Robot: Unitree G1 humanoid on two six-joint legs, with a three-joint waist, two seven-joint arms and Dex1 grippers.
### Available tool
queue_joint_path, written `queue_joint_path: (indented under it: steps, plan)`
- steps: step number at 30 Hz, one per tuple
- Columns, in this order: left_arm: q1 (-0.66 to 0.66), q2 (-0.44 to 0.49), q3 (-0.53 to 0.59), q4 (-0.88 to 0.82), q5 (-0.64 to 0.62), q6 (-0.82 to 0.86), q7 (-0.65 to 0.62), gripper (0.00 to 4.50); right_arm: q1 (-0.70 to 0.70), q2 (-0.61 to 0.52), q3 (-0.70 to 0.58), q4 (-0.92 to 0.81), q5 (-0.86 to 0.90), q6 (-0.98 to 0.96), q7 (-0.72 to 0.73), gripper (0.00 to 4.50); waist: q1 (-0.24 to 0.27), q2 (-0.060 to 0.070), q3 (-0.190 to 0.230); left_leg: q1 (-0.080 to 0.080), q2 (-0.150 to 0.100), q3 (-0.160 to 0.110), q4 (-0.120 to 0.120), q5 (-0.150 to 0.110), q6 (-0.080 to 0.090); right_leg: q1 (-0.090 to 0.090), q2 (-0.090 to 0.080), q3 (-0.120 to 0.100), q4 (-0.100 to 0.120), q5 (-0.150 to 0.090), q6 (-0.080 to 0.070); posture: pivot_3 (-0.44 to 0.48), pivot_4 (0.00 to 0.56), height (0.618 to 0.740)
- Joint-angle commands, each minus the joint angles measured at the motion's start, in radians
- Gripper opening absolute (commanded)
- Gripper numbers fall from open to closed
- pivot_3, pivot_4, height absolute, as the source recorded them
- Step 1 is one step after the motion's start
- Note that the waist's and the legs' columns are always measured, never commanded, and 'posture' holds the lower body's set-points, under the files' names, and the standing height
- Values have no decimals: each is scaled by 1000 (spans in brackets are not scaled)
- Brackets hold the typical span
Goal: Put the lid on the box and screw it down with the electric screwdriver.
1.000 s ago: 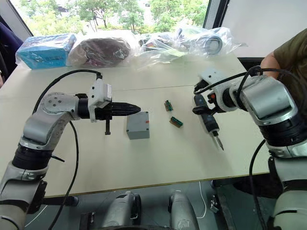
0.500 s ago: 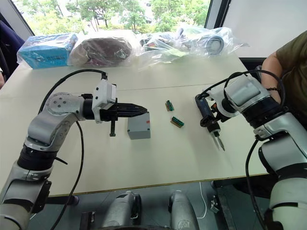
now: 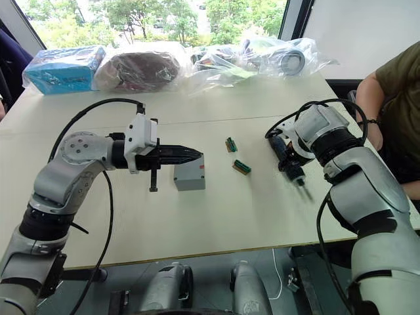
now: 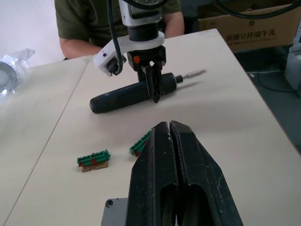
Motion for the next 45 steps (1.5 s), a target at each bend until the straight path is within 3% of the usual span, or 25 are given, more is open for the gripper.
queue_joint_path:
  steps: [1,5,10,13,16,18,22,26,31,45]
  plan:
    - [-6,14,26,-5,3,-14,4,0,-19,17,-44,15,-20,-13,11,1899,0,0,0,0,0,0,0,0,0,0,0,0,0,0,0,0,150,740]
    - [-15,34,9,77,45,-55,-17,0,-64,-21,-137,-74,-46,-65,-35,1899,-1,1,1,0,0,0,0,0,0,0,0,0,0,0,0,0,150,740]
    - [-28,48,-11,191,94,-112,-51,0,-20,-11,-429,-379,51,-145,-124,1899,1,6,4,-3,0,1,-2,0,0,-6,0,2,1,0,0,0,150,740]
    - [-33,37,-6,236,87,-112,-69,0,30,48,-587,-532,125,-106,-182,1899,2,6,4,-3,1,3,-3,0,0,-6,1,2,1,0,0,0,150,740]
    - [-38,37,-23,280,111,-131,-88,0,153,212,-777,-759,188,-283,-343,1899,5,4,3,-3,1,3,-2,0,0,-5,1,1,1,0,0,0,150,740]
    - [-42,31,-36,307,127,-140,-99,0,221,311,-835,-862,208,-357,-428,1899,6,4,3,-3,0,3,-1,0,0,-4,0,1,1,0,0,0,150,740]
    - [-42,4,-68,368,168,-169,-96,0,339,489,-855,-960,247,-507,-533,1899,11,4,3,-3,0,3,0,1,-1,-3,-1,1,1,0,0,0,150,740]
    - [-44,-23,-72,418,189,-191,-91,0,431,564,-804,-965,218,-686,-576,1899,8,3,2,-3,-1,2,0,1,-1,-2,-1,1,1,0,0,0,150,740]
    - [-62,-49,-87,489,226,-225,-84,0,518,583,-753,-968,198,-825,-582,1899,3,3,2,-2,-1,2,0,1,-1,-2,-1,1,1,0,0,0,150,740]
    - [-69,-55,-104,557,270,-280,-96,0,650,591,-686,-1050,213,-855,-612,1899,3,3,2,-1,0,1,0,1,-1,-1,0,1,1,0,0,0,150,740]
